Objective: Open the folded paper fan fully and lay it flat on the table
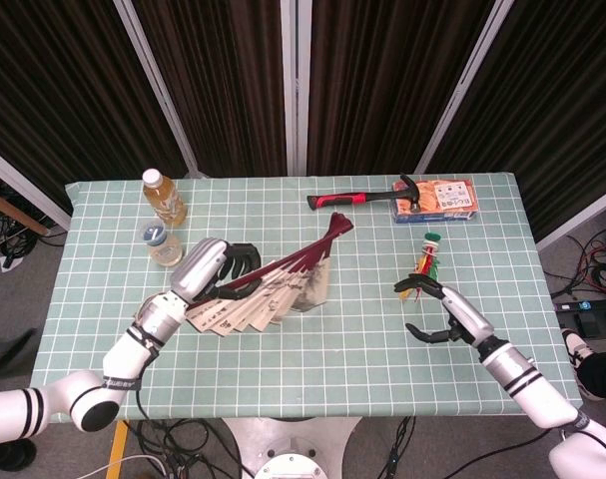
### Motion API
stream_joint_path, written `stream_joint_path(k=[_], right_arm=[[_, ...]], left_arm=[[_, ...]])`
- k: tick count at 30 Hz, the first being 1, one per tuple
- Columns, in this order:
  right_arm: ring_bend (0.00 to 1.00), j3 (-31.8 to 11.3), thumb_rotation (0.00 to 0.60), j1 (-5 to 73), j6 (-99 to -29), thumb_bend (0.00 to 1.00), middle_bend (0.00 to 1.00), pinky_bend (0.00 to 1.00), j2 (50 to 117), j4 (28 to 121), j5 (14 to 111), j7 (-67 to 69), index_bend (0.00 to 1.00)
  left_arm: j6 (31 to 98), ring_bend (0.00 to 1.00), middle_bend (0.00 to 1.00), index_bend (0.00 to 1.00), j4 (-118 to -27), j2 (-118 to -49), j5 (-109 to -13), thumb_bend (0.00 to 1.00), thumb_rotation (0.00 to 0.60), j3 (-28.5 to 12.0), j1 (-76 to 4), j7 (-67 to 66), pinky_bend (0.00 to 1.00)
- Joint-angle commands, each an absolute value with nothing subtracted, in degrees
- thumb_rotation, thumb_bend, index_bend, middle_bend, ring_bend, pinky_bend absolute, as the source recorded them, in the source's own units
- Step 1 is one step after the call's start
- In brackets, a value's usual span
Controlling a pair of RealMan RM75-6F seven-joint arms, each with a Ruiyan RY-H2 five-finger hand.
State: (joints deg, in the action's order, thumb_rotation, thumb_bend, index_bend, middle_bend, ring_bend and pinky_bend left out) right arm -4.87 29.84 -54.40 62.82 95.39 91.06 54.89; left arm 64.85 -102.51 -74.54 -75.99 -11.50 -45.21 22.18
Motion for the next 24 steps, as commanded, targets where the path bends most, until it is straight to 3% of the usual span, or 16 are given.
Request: stream_joint_path(k=[1,17,24], right_arm=[[0.07,-7.1,0.600,35.3,-49.8,0.26,0.20,0.07,65.0,93.8,90.4,61.2,0.28],[0.07,-11.4,0.600,43.9,-44.1,0.27,0.21,0.07,66.7,95.1,86.3,59.3,0.28],[0.08,-12.7,0.600,48.6,-38.6,0.31,0.24,0.07,67.0,95.9,84.6,60.8,0.35]], left_arm=[[67.2,0.71,0.72,0.59,-104.2,-73.5,-78.9,0.38,0.600,-12.3,-43.5,24.0,0.78],[71.1,0.71,0.72,0.59,-109.4,-71.8,-84.8,0.38,0.600,-14.4,-41.9,22.6,0.78],[71.0,0.71,0.72,0.59,-110.5,-71.7,-85.2,0.38,0.600,-15.0,-41.8,21.4,0.77]])
